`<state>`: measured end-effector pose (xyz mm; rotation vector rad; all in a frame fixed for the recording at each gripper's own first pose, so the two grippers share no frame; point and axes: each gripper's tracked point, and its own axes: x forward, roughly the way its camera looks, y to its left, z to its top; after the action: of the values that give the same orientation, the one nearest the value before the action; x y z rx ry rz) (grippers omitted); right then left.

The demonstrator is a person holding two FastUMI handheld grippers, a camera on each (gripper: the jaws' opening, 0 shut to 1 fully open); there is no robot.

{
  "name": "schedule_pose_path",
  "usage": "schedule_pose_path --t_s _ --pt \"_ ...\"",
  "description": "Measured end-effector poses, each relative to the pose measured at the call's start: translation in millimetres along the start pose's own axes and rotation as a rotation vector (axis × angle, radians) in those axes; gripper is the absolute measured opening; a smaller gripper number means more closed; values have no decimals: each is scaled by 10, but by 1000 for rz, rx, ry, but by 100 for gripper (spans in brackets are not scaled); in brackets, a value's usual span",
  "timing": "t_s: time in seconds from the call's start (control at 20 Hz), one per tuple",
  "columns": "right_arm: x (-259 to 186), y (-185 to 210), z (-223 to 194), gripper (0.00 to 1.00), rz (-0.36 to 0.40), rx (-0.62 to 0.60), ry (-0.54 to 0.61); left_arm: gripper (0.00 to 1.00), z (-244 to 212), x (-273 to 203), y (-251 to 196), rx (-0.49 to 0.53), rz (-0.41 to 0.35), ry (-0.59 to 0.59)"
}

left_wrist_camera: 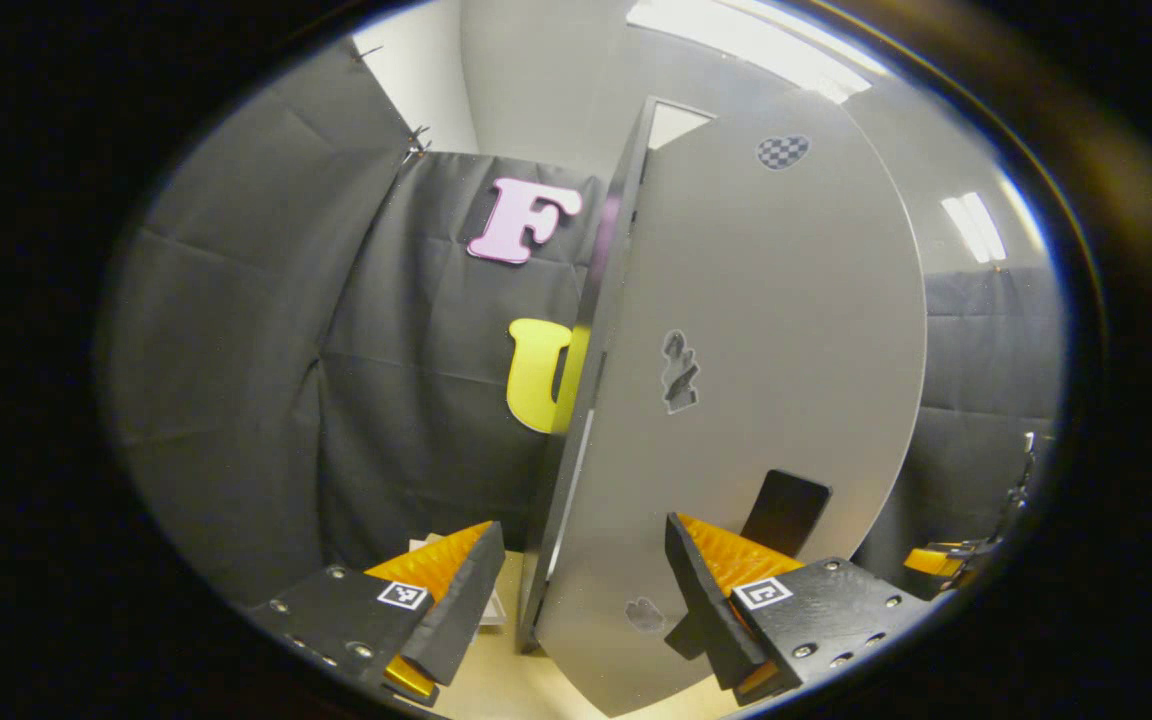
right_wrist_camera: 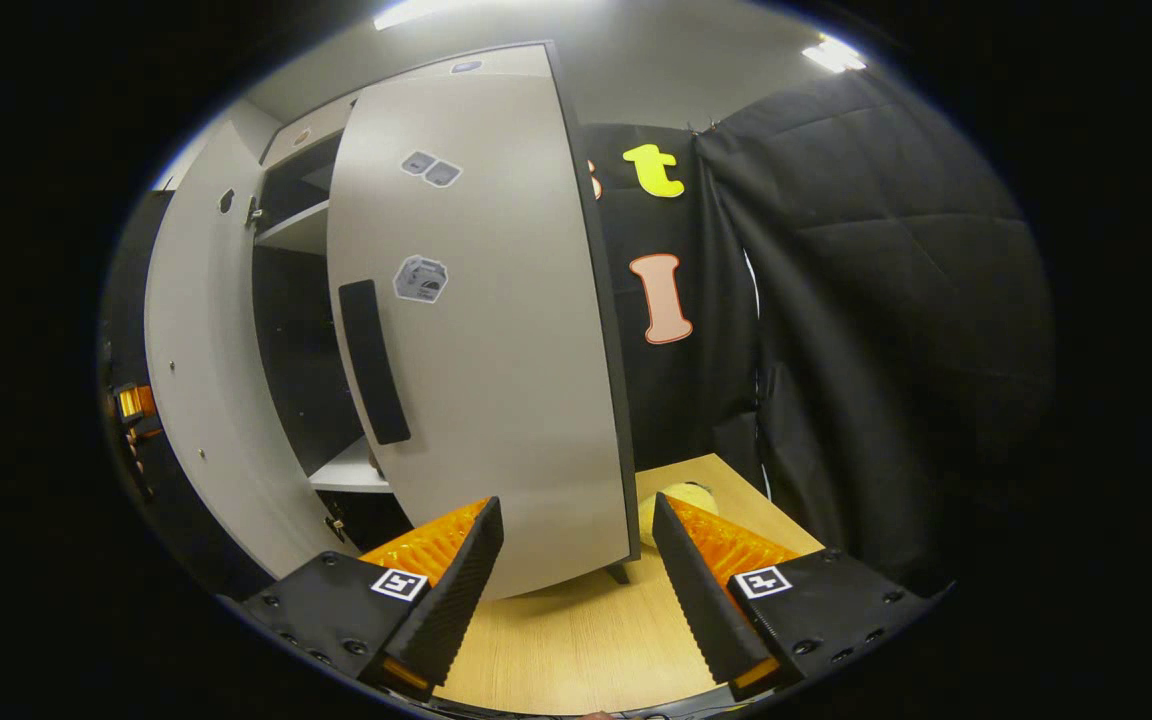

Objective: Grab one shoe with the right hand and put it into the shoe cabinet, grab the other shoe with the left hand and put it into the shoe cabinet; then close the right door with the right hand and the left door with the left hand.

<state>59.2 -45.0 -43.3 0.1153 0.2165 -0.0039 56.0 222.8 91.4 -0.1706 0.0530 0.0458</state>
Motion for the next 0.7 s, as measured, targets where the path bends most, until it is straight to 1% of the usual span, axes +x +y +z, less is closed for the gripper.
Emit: schedule_pose_path --t_s 0.05,0.1,0.15,0.2,0.25,0.3,0.35,0.4,0.5,0.6,0.7 --pt "50 -49 27 95 3 4 2 92 -18 16 -84 11 18 -5" --pt "98 -103 43 92 6 6 7 89 -29 36 -188 20 36 -12" --pt "146 -157 66 92 10 7 11 98 -48 71 -332 28 48 -20" --pt "195 -228 85 92 10 9 16 94 -75 121 -437 24 55 -24" --pt "253 -299 116 95 9 14 19 89 -99 209 -597 20 47 -22" --pt "314 -349 138 95 12 22 22 99 -97 320 -767 14 31 -23" --pt "363 -399 171 92 19 30 25 99 -54 399 -873 12 33 -29" --pt "403 -455 207 96 22 34 22 98 -15 426 -944 23 49 -39" --pt "470 -625 308 95 8 23 -2 98 50 419 -1021 86 95 -63" --pt "554 -778 338 95 -2 5 -18 98 57 294 -1136 147 134 -85" --pt "642 -856 312 95 12 -7 -11 98 63 172 -1227 172 161 -111"
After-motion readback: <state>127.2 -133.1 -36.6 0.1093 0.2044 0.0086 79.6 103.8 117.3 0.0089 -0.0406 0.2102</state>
